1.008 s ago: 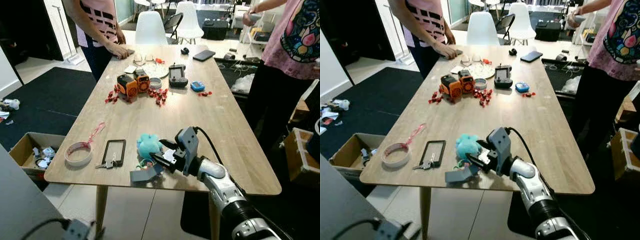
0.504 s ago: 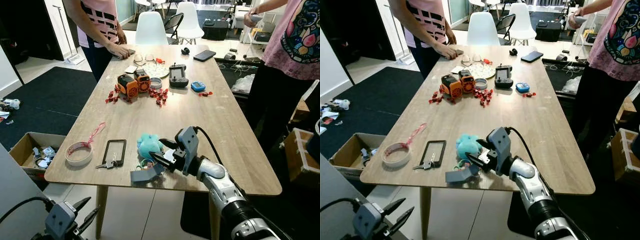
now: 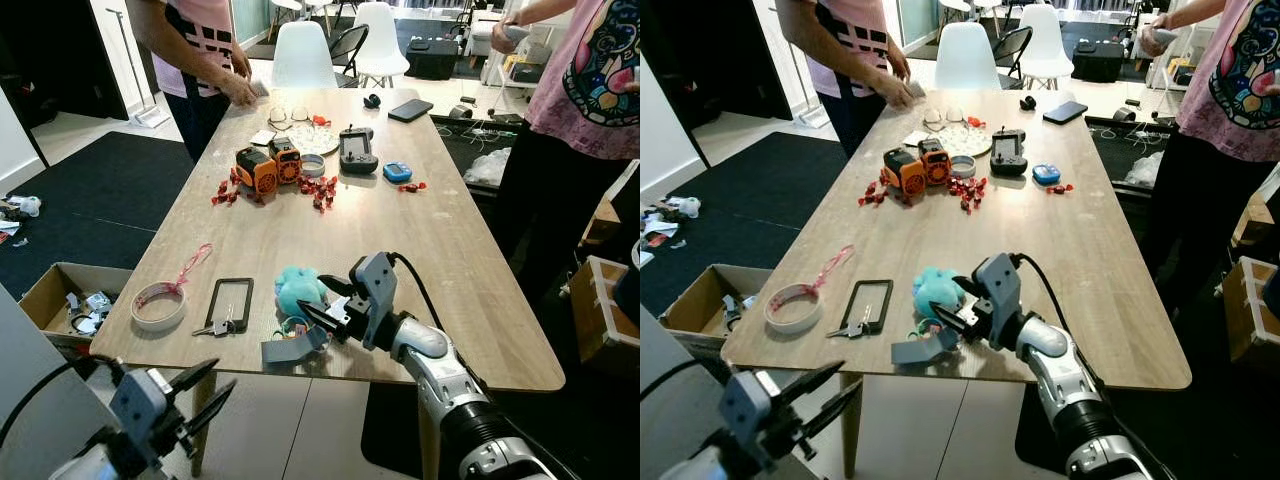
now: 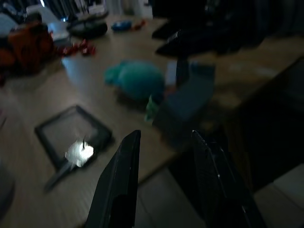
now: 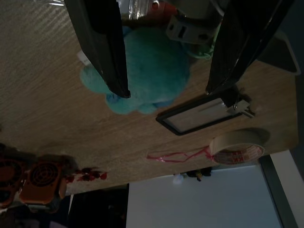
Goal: Hang keys on a hook
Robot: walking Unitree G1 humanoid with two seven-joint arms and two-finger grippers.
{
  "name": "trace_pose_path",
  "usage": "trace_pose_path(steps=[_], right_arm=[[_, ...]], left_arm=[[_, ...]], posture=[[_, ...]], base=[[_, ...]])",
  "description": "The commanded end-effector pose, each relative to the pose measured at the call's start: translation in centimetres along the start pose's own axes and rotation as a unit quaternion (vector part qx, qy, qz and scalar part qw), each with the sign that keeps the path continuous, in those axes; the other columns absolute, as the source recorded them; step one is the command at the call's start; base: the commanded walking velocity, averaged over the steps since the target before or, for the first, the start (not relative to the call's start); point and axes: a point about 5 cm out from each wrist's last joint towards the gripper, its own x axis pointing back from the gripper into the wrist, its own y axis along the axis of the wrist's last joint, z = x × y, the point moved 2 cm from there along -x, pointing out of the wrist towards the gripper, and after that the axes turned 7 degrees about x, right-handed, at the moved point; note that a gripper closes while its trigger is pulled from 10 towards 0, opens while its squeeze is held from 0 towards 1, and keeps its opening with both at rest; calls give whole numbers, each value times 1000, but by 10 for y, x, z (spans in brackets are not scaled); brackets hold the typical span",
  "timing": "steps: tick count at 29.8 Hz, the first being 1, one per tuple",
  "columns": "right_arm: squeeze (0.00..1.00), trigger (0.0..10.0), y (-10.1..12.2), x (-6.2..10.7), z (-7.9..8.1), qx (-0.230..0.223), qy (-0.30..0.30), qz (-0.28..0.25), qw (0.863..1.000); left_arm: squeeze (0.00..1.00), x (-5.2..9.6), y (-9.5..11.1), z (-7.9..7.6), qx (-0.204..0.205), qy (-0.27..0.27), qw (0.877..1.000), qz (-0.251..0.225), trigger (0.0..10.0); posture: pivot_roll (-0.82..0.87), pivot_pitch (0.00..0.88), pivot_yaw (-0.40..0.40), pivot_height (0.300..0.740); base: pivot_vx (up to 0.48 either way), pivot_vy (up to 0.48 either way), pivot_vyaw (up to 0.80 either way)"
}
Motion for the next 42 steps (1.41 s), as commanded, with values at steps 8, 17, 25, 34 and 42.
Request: trace_pose_path(steps=[8,17,25,34,42], right_arm=[[0,10000,2,-5,19,-4,29,-15,999],[0,10000,-2,3,16,-50,2,-18,999],[0,10000,-2,12,14,-94,-17,-30,995],[0,10000,11,10,16,-50,-3,-42,998],[0,10000,40,-5,15,-1,17,-60,998]], left_arm=[[0,-25,17,-5,11,-6,999,-34,10000],[0,-34,21,-12,10,-23,999,-31,10000],[0,-38,22,-15,14,-31,999,-30,10000],[0,-40,24,-12,11,-20,999,-32,10000],[0,-42,25,-10,12,-16,999,-33,10000]], posture=[[35,66,-15,740],[37,68,-9,740],[35,69,-7,740],[36,67,-7,740],[36,66,-7,740]], base=[[0,0,0],[0,0,0],[0,0,0],[0,0,0],[0,0,0]])
